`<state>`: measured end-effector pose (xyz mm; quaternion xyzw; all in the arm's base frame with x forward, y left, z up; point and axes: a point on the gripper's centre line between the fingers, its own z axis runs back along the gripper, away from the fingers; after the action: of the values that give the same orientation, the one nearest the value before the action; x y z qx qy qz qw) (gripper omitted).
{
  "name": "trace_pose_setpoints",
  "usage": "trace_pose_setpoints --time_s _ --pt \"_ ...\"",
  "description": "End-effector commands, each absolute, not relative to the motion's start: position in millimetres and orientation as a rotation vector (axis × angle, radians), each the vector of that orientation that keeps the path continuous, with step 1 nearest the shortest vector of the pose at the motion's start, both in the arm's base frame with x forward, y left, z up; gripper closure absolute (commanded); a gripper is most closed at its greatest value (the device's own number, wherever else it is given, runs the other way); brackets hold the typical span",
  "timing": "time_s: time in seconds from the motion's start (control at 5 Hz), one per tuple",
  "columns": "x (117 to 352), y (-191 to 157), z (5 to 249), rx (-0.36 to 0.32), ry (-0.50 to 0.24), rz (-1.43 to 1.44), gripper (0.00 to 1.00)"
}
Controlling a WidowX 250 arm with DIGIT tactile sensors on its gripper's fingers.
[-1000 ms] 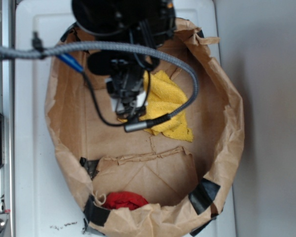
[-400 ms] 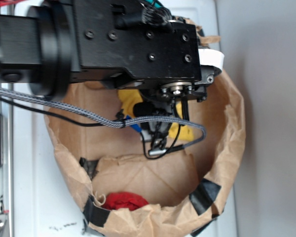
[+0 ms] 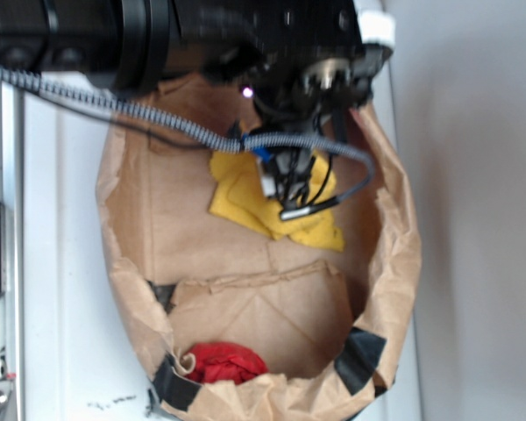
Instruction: Grab the yellow cloth.
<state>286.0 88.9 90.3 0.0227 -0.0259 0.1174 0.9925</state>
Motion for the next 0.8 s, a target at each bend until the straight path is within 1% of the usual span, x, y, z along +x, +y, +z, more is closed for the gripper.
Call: trace_pose_setpoints --time_s 0.0,0.2,0.4,0.6 --pt "289 79 86 0.023 -0.102 0.22 0.0" --pt "297 68 62 0.062 -0.077 0.2 0.0" --pt "312 59 47 0.086 -0.048 0.185 0.0" --pt "324 60 40 0.088 -0.046 0.175 0.0"
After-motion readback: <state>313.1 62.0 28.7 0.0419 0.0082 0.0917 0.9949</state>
